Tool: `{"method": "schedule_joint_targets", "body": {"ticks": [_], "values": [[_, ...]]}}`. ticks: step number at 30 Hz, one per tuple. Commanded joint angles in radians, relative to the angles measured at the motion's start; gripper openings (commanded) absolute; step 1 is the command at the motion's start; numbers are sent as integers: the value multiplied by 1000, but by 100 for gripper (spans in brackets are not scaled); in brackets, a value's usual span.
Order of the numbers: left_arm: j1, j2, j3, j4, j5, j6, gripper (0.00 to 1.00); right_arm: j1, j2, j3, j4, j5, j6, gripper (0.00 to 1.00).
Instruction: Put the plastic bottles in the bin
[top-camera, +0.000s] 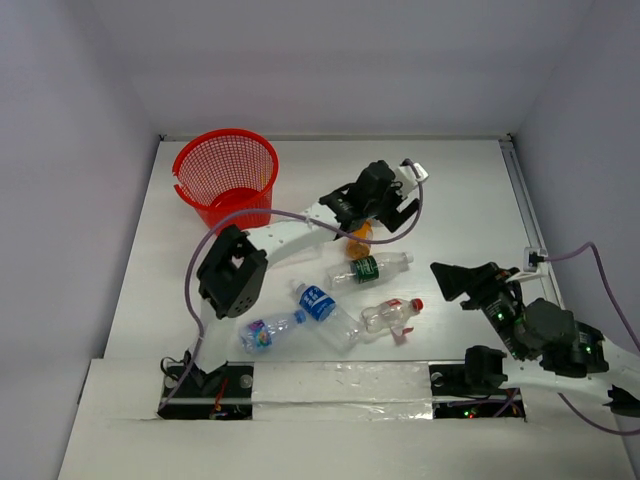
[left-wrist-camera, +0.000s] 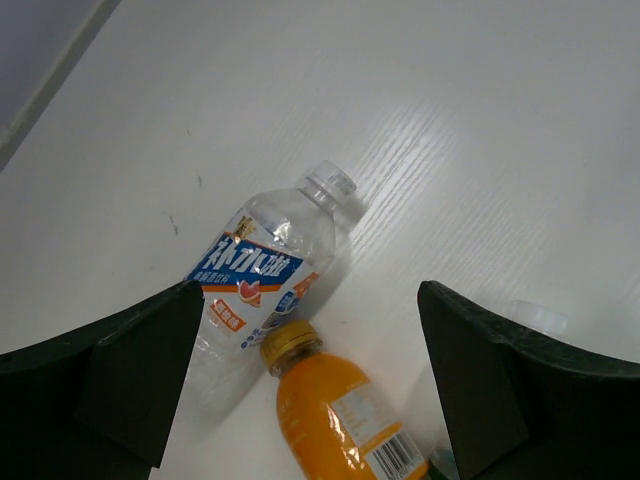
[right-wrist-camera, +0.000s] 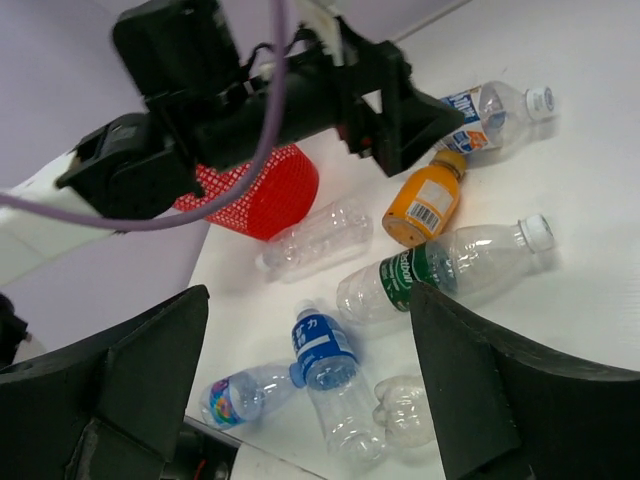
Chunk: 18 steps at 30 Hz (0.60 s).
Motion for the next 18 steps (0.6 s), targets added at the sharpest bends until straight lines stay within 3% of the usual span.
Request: {"method": "schedule_joint_targets", "body": {"ticks": [1, 18], "values": [[-2, 63, 82, -88, -21, 120, 88, 7, 11, 5, 50, -24, 8, 87], [30, 347, 408, -217, -99, 240, 90, 7, 31, -21, 72, -100, -8, 88]]}}
